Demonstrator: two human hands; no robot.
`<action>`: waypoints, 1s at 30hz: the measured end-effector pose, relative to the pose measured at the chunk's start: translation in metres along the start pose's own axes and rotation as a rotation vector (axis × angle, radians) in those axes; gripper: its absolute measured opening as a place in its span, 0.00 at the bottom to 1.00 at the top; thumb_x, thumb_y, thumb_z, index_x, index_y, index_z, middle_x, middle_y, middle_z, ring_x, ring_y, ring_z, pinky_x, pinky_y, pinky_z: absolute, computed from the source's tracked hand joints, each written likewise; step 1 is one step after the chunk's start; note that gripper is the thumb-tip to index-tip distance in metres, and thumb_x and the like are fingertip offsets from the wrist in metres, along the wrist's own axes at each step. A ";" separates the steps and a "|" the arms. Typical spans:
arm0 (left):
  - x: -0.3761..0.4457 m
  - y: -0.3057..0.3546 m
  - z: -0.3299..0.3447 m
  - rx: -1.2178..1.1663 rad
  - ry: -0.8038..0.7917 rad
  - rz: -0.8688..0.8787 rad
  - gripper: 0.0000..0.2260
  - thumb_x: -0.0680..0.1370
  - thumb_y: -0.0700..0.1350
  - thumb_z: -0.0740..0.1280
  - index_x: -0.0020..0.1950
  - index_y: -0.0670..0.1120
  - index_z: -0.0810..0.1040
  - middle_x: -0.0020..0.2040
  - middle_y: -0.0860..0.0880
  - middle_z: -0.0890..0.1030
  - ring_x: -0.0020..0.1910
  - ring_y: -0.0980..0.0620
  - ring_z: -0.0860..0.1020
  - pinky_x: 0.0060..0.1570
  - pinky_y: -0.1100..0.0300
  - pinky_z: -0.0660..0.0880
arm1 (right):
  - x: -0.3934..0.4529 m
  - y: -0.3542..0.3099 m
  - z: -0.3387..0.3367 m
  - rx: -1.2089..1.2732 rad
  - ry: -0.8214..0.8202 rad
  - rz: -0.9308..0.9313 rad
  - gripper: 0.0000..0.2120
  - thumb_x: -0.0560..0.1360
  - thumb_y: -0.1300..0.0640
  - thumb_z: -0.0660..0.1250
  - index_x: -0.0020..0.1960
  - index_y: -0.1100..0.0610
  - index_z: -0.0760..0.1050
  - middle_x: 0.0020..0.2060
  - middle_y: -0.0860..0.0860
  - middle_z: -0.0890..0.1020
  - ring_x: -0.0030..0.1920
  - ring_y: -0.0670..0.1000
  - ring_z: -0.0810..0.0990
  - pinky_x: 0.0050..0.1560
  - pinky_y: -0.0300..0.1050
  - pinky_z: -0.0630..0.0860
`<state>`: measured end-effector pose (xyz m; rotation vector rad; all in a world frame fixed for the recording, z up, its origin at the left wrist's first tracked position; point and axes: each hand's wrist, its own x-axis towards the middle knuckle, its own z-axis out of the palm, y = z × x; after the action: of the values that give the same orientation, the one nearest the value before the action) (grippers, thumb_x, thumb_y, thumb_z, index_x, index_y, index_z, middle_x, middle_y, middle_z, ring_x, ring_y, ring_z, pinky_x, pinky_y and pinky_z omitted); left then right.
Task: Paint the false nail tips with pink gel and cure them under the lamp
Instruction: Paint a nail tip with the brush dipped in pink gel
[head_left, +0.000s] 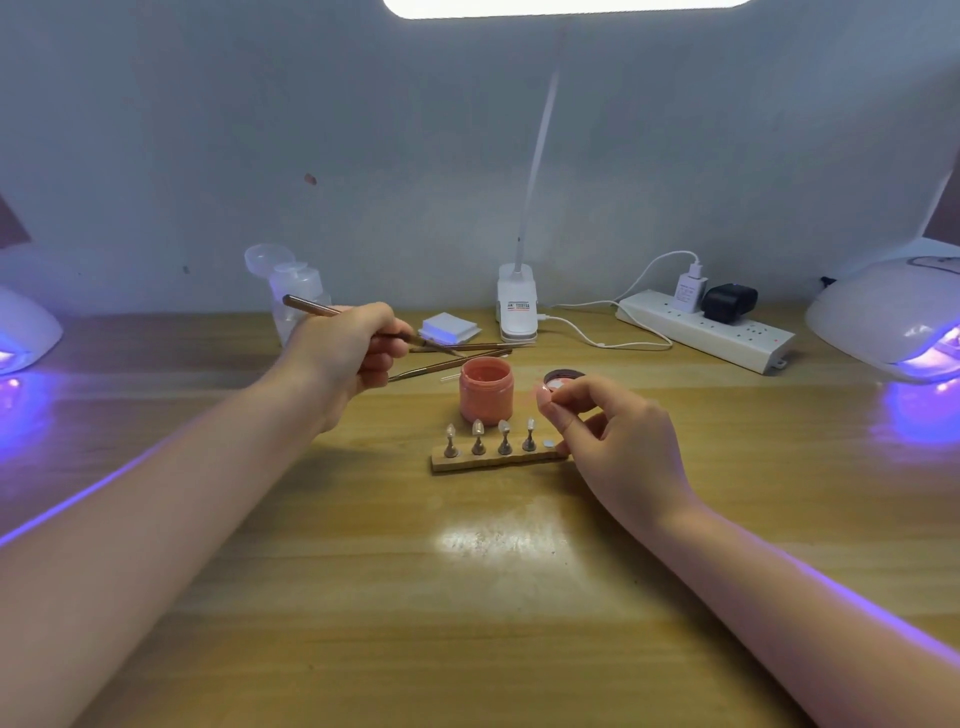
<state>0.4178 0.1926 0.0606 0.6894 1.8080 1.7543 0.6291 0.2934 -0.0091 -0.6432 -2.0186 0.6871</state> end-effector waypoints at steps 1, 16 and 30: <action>-0.001 -0.001 0.003 0.000 -0.014 0.002 0.08 0.76 0.38 0.63 0.39 0.40 0.80 0.25 0.51 0.77 0.23 0.57 0.70 0.24 0.68 0.70 | 0.000 0.000 0.000 0.000 0.000 0.002 0.06 0.75 0.52 0.70 0.47 0.54 0.81 0.39 0.45 0.82 0.36 0.45 0.82 0.38 0.48 0.78; -0.076 -0.027 0.035 0.028 -0.110 0.534 0.07 0.76 0.39 0.63 0.50 0.47 0.78 0.35 0.56 0.82 0.33 0.60 0.79 0.33 0.66 0.76 | -0.003 -0.007 -0.003 0.064 0.046 0.009 0.06 0.74 0.52 0.71 0.46 0.54 0.82 0.37 0.43 0.82 0.33 0.49 0.81 0.39 0.56 0.79; -0.094 -0.054 0.033 0.388 -0.183 0.901 0.08 0.75 0.39 0.67 0.52 0.44 0.82 0.45 0.50 0.82 0.44 0.55 0.79 0.44 0.62 0.75 | -0.004 -0.007 -0.004 -0.011 0.063 -0.030 0.03 0.73 0.54 0.72 0.47 0.52 0.82 0.40 0.43 0.83 0.34 0.50 0.81 0.38 0.54 0.78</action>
<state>0.5088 0.1509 0.0082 1.9905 1.8506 1.7256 0.6335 0.2872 -0.0047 -0.6324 -1.9710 0.6314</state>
